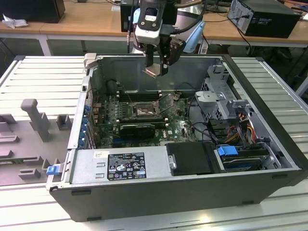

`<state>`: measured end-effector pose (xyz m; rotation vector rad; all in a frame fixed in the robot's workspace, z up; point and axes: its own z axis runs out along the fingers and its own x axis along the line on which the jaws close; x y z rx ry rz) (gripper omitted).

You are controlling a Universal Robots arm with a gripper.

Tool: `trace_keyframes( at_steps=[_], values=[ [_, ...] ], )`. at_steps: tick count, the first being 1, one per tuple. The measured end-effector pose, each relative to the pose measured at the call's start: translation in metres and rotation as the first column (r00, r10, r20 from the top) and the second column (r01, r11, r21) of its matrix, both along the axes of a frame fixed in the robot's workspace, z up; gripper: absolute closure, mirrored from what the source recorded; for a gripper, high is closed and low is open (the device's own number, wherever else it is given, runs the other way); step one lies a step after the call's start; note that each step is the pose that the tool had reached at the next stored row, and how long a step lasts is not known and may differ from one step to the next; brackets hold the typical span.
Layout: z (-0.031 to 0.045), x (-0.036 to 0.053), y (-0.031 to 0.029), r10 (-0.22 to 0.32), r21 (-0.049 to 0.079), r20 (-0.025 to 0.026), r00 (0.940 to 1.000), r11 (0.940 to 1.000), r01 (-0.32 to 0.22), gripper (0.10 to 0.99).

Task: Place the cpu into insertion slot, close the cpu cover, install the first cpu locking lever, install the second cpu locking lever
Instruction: 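Place the cpu into insertion slot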

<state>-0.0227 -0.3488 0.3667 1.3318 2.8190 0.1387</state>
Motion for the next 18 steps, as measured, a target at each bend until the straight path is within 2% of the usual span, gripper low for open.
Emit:
trace_keyframes(
  at_steps=[10,18],
  values=[
    [-0.0004,0.0000,0.0000,-0.075,0.000,0.0000,0.9971,0.9971,0.075,0.561],
    [-0.0006,0.0000,0.0000,-0.130,-0.001,0.0000,0.9916,0.9916,0.130,0.561]
  ],
)
